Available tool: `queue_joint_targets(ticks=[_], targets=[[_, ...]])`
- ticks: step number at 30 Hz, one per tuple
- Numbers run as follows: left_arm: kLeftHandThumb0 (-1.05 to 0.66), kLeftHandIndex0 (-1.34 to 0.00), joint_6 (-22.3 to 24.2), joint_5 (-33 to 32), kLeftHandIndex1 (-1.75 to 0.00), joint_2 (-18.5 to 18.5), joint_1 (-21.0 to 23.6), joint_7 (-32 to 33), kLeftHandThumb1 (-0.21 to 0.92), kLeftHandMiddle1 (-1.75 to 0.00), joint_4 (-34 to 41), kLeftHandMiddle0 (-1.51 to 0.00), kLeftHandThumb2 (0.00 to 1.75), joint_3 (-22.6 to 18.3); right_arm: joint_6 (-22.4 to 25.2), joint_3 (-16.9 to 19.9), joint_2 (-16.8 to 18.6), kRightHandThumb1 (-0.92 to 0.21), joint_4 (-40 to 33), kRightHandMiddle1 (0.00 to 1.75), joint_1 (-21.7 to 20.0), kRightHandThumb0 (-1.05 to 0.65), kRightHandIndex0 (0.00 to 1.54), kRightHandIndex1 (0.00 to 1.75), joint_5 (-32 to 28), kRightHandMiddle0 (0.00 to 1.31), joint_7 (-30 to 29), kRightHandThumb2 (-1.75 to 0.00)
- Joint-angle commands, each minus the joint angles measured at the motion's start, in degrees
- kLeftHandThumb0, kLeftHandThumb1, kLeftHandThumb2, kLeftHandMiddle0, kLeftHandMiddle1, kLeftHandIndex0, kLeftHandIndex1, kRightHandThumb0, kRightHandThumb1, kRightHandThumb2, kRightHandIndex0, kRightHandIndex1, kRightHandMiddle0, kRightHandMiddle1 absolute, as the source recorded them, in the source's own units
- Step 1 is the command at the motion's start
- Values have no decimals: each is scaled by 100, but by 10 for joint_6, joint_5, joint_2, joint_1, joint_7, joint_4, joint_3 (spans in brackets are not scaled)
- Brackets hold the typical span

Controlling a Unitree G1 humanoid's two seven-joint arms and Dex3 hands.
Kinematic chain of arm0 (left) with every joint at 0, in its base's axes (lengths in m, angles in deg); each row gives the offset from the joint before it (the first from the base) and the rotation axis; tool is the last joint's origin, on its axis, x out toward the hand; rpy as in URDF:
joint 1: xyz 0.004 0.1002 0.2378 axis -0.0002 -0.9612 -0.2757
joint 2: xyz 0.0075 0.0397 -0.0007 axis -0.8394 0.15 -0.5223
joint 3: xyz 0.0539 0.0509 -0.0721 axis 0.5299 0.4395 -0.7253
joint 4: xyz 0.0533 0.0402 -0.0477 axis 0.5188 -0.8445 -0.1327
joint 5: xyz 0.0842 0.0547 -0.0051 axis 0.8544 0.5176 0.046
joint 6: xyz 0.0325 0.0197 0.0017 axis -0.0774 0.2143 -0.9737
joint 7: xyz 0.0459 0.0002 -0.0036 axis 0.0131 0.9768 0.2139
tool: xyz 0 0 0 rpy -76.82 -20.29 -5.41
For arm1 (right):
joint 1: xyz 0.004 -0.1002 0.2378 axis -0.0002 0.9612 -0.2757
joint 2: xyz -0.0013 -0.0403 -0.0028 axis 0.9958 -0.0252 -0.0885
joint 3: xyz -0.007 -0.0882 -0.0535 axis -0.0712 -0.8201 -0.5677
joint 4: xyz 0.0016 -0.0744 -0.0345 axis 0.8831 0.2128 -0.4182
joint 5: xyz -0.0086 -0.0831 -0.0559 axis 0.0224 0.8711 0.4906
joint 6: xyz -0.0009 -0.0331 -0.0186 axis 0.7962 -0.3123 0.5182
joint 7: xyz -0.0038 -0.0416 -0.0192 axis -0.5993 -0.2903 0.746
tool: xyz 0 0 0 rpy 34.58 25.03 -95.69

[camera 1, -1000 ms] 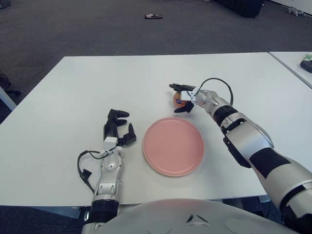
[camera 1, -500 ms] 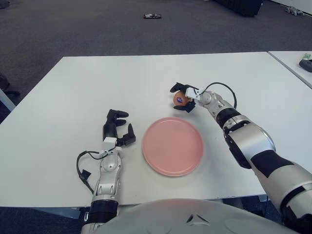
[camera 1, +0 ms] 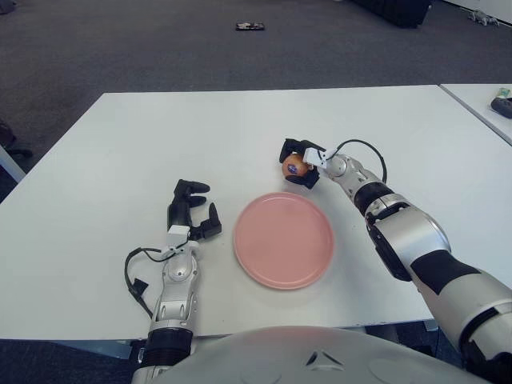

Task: Put the apple into the plate.

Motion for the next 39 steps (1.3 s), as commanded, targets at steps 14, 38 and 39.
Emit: queue_joint_targets(ticks=[14, 38, 39], targets=[[-1, -39, 4, -8, -175, 1, -10, -4, 31, -155, -14, -71, 127, -7, 7, 67, 12, 10, -6, 175, 10, 0, 99, 156, -60, 69, 23, -172], [-1, -37, -1, -10, -175, -1, -3, -7, 32, -164, -28, -67, 130, -11, -77, 109, 7, 11, -52, 175, 7, 0, 98, 160, -98, 70, -12, -175], [-1, -37, -2, -10, -175, -1, -3, -7, 32, -164, -28, -67, 130, -11, -79, 110, 7, 11, -53, 175, 8, 0, 98, 160, -99, 70, -11, -175]])
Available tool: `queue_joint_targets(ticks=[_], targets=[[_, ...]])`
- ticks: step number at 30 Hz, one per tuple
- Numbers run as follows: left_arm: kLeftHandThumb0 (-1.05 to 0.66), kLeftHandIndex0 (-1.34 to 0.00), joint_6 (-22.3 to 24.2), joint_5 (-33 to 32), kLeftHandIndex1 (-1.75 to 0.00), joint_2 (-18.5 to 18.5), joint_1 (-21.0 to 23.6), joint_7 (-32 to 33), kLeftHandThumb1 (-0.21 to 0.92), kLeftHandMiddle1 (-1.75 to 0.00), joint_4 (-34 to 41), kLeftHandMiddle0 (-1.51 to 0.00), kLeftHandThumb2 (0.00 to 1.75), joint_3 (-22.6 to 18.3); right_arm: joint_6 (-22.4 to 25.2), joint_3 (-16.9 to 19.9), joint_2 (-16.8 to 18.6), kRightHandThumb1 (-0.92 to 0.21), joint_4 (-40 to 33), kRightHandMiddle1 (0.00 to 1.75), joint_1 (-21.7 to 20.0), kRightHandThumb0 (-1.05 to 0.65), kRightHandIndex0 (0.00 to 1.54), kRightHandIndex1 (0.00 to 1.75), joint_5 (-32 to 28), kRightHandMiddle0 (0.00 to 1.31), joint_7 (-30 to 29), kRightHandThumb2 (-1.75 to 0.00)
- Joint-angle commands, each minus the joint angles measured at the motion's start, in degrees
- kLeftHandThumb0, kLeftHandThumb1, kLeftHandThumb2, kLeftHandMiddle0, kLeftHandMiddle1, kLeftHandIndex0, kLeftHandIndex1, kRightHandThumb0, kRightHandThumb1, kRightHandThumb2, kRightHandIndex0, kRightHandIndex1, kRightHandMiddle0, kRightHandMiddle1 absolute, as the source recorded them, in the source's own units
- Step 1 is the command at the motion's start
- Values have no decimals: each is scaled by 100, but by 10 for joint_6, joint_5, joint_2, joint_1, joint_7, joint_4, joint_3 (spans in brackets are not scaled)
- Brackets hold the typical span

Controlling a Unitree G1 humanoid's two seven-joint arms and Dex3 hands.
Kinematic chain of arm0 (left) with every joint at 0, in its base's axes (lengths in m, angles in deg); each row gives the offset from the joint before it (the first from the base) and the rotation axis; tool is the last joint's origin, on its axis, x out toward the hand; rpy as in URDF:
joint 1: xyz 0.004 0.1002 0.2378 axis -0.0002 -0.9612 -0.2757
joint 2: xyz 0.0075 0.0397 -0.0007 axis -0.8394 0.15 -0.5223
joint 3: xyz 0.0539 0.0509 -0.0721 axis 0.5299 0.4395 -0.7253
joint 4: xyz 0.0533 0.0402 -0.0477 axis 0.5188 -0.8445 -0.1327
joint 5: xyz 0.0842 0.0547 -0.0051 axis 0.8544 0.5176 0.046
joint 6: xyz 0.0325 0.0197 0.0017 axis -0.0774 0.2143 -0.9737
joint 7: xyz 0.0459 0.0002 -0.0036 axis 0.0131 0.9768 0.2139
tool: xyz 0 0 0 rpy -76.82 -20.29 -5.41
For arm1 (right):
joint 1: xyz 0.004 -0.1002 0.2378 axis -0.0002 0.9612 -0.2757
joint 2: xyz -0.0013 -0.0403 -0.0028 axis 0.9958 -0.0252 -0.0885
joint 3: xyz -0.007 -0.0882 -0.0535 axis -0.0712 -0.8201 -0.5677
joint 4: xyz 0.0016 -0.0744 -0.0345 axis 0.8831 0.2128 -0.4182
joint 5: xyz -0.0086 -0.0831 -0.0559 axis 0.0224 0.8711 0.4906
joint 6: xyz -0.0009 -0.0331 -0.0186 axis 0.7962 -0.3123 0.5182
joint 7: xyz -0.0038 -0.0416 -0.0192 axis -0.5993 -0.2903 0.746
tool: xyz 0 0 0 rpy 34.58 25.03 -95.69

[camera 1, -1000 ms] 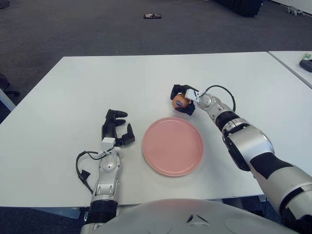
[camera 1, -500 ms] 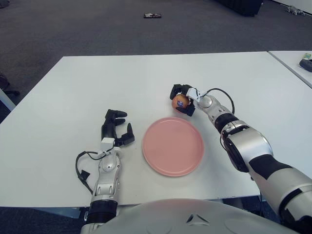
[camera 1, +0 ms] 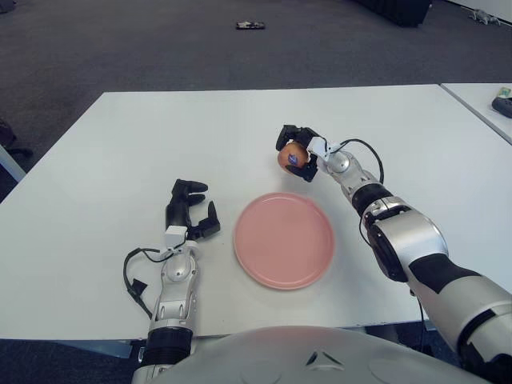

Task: Put the apple into the plate.

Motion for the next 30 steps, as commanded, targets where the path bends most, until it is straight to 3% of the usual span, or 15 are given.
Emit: queue_joint_targets(ticks=[1, 10, 18, 25, 30], targets=[[-1, -37, 13, 0, -175, -3, -6, -3, 32, -164, -18, -67, 130, -3, -19, 13, -6, 11, -16, 175, -5, 0, 98, 160, -18, 70, 1, -175], [-1, -37, 5, -9, -175, 0, -5, -7, 33, -164, -22, -66, 129, -4, -54, 31, -21, 11, -59, 175, -3, 0, 98, 160, -46, 70, 32, -175], [-1, -36, 4, -17, -175, 0, -3, -13, 34, -163, -24, -65, 128, -4, -68, 36, -32, 11, -145, 175, 31, 0, 99, 158, -71, 70, 77, -175], [-1, -36, 6, -12, -175, 0, -1, -10, 35, -161, -24, -65, 125, -4, -45, 13, -44, 11, -366, 175, 140, 0, 99, 158, -127, 71, 173, -175], [-1, -35, 8, -11, -175, 0, 1, -10, 36, -163, -25, -64, 125, -3, -57, -12, -59, 11, -440, 175, 197, 0, 99, 158, -154, 71, 237, -175]])
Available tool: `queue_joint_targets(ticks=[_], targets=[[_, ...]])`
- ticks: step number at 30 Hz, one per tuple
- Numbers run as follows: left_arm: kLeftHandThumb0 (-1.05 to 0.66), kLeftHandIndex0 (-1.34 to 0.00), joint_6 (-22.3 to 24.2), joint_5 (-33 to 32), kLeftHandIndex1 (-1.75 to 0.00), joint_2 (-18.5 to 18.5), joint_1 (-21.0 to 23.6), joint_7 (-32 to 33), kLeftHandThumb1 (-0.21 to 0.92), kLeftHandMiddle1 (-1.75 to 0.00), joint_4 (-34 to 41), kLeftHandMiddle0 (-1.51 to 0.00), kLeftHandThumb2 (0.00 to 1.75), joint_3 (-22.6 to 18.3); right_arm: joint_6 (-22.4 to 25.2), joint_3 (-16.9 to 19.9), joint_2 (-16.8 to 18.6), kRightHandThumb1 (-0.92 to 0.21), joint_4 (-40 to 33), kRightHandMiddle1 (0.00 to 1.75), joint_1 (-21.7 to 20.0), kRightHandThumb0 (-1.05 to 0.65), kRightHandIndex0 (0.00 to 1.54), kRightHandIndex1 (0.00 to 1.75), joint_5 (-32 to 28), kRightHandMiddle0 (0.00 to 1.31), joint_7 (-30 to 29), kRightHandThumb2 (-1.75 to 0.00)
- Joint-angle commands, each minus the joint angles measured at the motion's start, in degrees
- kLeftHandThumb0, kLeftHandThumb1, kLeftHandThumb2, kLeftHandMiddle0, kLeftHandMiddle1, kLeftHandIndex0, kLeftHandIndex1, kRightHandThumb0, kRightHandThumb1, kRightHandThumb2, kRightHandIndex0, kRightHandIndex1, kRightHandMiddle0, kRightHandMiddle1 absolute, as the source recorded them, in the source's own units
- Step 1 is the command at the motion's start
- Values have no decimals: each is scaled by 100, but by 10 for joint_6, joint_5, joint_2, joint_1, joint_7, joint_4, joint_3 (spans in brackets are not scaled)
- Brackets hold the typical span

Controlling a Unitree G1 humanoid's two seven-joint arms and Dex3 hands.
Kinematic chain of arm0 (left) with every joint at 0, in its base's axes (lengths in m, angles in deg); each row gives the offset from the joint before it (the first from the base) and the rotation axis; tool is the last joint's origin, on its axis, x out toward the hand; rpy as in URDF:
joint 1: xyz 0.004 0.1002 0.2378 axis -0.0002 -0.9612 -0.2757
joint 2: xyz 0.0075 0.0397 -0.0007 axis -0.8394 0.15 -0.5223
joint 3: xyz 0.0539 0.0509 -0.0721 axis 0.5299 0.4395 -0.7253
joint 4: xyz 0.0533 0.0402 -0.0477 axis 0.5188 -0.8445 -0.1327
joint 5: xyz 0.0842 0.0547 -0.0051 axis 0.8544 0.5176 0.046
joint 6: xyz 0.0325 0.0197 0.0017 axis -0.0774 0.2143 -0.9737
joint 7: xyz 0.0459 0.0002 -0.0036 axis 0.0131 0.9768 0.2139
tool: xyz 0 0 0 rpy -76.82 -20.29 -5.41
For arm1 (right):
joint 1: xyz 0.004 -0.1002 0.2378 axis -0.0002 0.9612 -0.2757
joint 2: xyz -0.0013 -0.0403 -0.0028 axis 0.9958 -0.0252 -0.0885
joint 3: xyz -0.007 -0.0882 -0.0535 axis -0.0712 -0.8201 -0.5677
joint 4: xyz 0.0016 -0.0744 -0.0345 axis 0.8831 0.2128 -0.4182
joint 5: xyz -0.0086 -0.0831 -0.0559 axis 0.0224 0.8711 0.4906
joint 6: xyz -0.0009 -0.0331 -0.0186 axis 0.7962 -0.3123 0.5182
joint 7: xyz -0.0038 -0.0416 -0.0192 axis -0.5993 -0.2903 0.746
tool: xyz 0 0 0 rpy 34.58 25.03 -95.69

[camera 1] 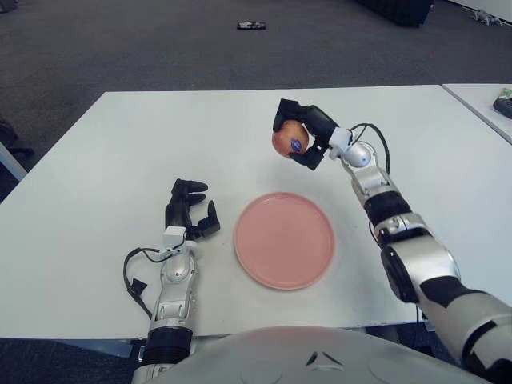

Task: Put the apple into the plate.

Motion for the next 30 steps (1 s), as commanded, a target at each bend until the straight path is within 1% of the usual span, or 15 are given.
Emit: queue_joint_targets(ticks=[1, 3, 6, 10, 12, 13, 17, 18, 21, 25, 27, 30], targets=[[-1, -35, 20, 1, -175, 0, -3, -1, 36, -163, -17, -64, 125, -1, -4, -23, -18, 11, -86, 175, 58, 0, 98, 158, -34, 71, 56, -175], [-1, -35, 21, 0, -175, 0, -2, -1, 36, -164, -18, -63, 125, -1, -2, -33, -24, 11, -118, 175, 82, 0, 99, 158, -46, 71, 79, -175], [-1, -35, 26, 2, -175, 1, -1, 2, 35, -167, -16, -63, 128, -2, 2, -58, -47, 11, -175, 175, 117, 0, 99, 158, -66, 71, 132, -175], [-1, -36, 27, 5, -175, -1, -1, 2, 33, -169, -16, -63, 130, -1, 8, -72, -70, 11, -228, 175, 143, 0, 99, 158, -72, 71, 168, -175], [-1, -36, 27, 5, -175, -2, -1, 0, 33, -169, -15, -63, 131, -1, -1, -78, -77, 11, -239, 175, 148, 0, 99, 158, -67, 70, 179, -175], [-1, -36, 28, 5, -175, -3, -1, -1, 33, -170, -15, -63, 131, -1, -13, -82, -81, 11, -241, 175, 149, 0, 99, 158, -59, 70, 181, -175], [-1, -36, 32, 4, -175, -4, -3, -3, 33, -168, -11, -65, 130, 0, -76, -95, -99, 11, -240, 175, 155, 0, 98, 159, -13, 70, 176, -175], [-1, -36, 34, 5, -175, -4, -3, -2, 33, -167, -10, -65, 130, 0, -102, -98, -101, 11, -236, 175, 157, 0, 98, 159, 7, 70, 164, -175], [-1, -37, 36, 7, -175, -4, -4, -1, 31, -167, -9, -66, 131, 1, -155, -103, -103, 10, -225, 175, 162, 0, 97, 161, 50, 70, 135, -175], [-1, -37, 39, 11, -175, -4, -5, 1, 31, -166, -5, -67, 132, 1, -233, -106, -110, 9, -212, 175, 148, 0, 95, 166, 142, 68, 87, -175], [-1, -38, 43, 10, -175, -3, -5, 2, 30, -165, -3, -68, 132, 0, -258, -108, -114, 8, -211, 173, 141, 0, 93, 169, 187, 68, 66, -175], [-1, -38, 46, 9, -175, -2, -6, 1, 30, -166, 0, -68, 133, 0, -287, -102, -110, 9, -218, 167, 146, 0, 92, 173, 271, 72, 12, -175]])
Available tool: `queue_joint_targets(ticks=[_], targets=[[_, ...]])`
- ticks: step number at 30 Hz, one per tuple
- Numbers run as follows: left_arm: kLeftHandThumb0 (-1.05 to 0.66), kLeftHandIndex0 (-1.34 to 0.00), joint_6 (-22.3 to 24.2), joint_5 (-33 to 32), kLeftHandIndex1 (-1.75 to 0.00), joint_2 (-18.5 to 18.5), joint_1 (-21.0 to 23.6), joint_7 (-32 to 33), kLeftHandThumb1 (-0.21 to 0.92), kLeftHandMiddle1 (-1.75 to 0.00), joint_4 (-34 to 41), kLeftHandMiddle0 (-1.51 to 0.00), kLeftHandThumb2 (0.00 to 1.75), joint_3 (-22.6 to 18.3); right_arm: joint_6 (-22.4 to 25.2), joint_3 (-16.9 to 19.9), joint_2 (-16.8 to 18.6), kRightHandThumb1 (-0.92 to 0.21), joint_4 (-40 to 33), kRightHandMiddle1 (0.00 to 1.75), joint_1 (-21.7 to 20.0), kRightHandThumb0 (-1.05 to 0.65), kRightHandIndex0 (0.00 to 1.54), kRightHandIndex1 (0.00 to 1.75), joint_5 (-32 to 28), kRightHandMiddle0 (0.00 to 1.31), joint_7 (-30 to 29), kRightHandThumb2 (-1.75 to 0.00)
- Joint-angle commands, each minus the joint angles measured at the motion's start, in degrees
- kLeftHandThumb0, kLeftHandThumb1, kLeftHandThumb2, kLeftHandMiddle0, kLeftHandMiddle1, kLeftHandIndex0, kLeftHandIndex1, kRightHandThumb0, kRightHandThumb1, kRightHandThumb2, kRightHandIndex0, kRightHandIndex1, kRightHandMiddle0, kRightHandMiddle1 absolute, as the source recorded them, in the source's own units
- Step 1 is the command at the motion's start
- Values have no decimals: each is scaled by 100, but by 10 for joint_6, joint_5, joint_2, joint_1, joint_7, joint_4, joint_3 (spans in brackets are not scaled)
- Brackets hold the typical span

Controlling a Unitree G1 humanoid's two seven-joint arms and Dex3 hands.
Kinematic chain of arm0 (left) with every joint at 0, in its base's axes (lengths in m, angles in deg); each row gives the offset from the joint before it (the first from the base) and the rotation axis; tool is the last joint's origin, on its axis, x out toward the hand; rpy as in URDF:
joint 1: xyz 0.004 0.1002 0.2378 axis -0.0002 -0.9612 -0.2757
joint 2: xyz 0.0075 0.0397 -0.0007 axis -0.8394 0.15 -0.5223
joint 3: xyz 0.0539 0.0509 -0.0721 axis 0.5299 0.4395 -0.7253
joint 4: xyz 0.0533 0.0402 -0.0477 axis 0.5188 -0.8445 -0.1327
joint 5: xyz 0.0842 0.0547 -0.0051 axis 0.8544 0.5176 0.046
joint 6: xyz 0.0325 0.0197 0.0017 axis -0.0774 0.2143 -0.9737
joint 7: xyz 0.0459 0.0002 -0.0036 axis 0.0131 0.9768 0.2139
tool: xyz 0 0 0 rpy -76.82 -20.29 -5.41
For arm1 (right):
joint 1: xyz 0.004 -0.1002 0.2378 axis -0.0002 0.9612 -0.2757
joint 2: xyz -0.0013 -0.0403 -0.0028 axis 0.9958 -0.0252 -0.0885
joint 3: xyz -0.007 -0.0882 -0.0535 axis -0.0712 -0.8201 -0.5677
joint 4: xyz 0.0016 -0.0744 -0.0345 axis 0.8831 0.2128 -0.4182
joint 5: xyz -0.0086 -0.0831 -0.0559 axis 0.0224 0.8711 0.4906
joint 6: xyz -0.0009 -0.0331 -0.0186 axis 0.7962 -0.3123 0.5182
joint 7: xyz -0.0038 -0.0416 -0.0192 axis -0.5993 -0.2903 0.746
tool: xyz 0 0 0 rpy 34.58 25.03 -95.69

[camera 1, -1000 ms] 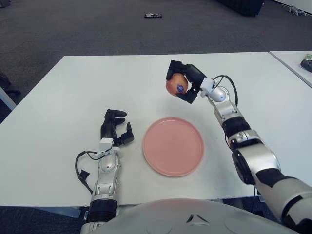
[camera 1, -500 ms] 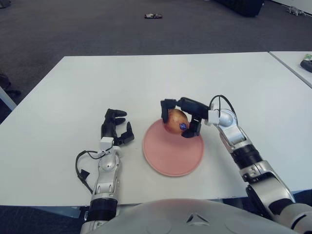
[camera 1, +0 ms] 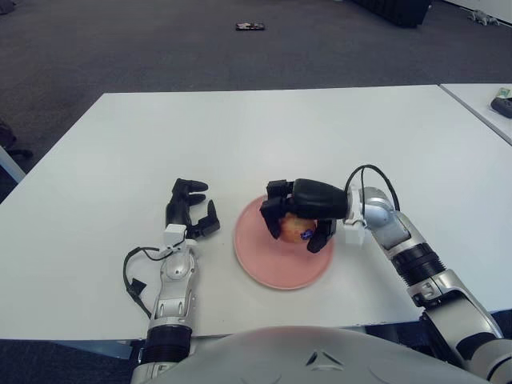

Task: Put the apple into the plate.

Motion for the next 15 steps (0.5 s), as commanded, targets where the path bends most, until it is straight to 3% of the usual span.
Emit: queue_joint_targets(ticks=[1, 7, 15], targets=[[-1, -38, 20, 2, -175, 0, -9, 1, 29, -166, -9, -68, 134, -1, -35, 10, -2, 9, -5, 166, -13, 0, 92, 174, 86, 73, -67, -175], [-1, -39, 16, 2, -175, -1, -9, -1, 28, -166, -9, -69, 135, 0, -61, 8, -11, 12, -4, 158, -13, 0, 93, 175, 195, 79, -163, -175], [-1, -38, 13, 5, -175, -1, -10, 1, 30, -163, -8, -69, 132, 1, -61, -1, -26, 14, 3, 150, -4, -1, 95, 175, 339, 85, -352, -175]])
